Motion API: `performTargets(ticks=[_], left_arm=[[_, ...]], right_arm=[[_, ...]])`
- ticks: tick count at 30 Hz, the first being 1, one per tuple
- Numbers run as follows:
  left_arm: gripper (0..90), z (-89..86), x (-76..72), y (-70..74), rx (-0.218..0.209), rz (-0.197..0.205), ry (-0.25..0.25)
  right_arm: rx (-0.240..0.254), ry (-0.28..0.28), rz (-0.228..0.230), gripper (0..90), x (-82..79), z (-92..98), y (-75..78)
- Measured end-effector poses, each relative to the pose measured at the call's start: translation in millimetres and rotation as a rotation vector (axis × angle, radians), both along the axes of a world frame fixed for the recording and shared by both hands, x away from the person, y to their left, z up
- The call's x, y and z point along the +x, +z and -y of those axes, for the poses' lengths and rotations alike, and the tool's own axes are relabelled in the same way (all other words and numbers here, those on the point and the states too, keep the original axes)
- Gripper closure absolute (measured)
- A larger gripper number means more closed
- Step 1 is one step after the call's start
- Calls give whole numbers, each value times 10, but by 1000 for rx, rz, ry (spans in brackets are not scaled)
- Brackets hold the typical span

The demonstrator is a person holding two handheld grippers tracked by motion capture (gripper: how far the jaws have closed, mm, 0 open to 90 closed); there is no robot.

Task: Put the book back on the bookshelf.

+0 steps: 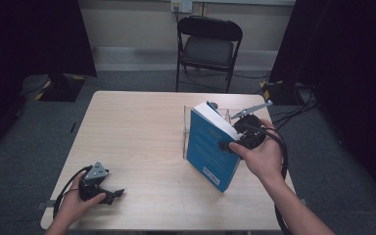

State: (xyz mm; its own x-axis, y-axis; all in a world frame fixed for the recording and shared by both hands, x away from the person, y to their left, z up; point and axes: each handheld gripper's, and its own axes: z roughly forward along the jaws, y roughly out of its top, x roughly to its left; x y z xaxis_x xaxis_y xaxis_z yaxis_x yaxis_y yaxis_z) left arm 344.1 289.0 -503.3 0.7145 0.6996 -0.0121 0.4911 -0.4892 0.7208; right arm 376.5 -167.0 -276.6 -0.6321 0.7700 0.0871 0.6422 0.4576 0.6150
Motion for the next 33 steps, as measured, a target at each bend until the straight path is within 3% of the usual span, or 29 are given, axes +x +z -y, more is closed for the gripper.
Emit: performTargets(ticks=[6, 26, 33], left_arm=[[14, -3, 3, 2, 6, 4, -4], [11, -3, 4, 2, 7, 3, -7], [11, -3, 5, 2, 7, 4, -8]], right_arm=[[-14, -37, 0, 622, 79, -62, 0], [-26, -88, 26, 623, 199, -260, -59], [-24, -127, 5, 622, 270, -286, -90]])
